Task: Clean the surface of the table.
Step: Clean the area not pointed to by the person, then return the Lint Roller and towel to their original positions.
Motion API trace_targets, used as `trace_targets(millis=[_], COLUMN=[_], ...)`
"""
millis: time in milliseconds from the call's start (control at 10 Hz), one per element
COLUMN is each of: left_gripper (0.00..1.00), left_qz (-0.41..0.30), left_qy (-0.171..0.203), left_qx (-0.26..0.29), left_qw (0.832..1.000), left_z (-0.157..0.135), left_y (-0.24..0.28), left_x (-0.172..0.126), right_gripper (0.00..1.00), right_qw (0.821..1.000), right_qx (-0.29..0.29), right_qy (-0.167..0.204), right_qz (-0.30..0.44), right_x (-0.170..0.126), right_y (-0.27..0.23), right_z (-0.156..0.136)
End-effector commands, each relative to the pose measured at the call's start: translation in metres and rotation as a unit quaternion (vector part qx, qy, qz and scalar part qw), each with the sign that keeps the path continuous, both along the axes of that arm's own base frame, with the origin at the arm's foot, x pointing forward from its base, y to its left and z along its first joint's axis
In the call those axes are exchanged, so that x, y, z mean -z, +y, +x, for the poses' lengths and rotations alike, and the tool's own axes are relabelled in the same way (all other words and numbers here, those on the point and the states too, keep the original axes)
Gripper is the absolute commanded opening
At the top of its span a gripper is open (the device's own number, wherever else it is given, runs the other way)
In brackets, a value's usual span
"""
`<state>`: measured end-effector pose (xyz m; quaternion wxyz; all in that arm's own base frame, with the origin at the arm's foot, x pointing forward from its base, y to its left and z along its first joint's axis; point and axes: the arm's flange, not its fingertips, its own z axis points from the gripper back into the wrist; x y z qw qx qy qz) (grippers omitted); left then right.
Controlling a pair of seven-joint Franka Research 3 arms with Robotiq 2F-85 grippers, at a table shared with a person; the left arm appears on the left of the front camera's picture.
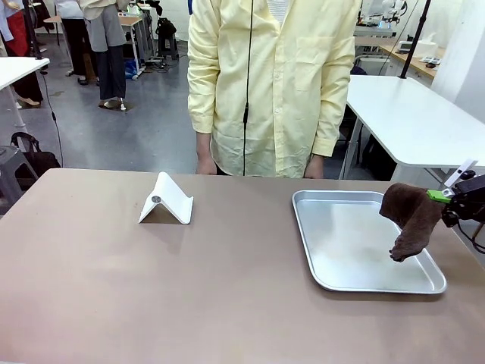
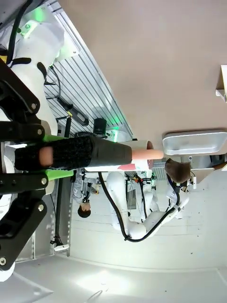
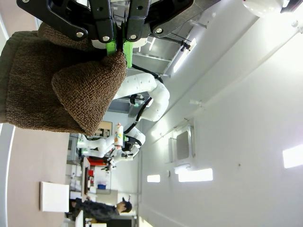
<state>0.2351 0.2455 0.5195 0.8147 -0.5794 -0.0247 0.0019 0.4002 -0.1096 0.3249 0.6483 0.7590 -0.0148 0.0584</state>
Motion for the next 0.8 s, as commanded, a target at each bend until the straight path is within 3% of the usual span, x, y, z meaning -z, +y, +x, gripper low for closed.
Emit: trace_targets(millis=[0, 700], left_gripper=[0.22, 0.22], left_qz=[0.005, 0.005], left_qy=[-0.002, -0.002], left_qx=[0.002, 0.002], left_qw=[1.0, 1.0], left_z=[-0.0031, -0.0031], left_y=[-0.0014, -0.0014], left_x=[-0.003, -0.003], right_gripper=[0.06, 0.06], right_qw=[1.0, 1.0], right_qx=[-0.004, -0.004], right_qy=[-0.006, -0.006], right_qz=[0.006, 0.006], right_x=[-0.0039, -0.0039], right_y=[0.0008, 0.0008], right_z=[-0.0014, -0.0014])
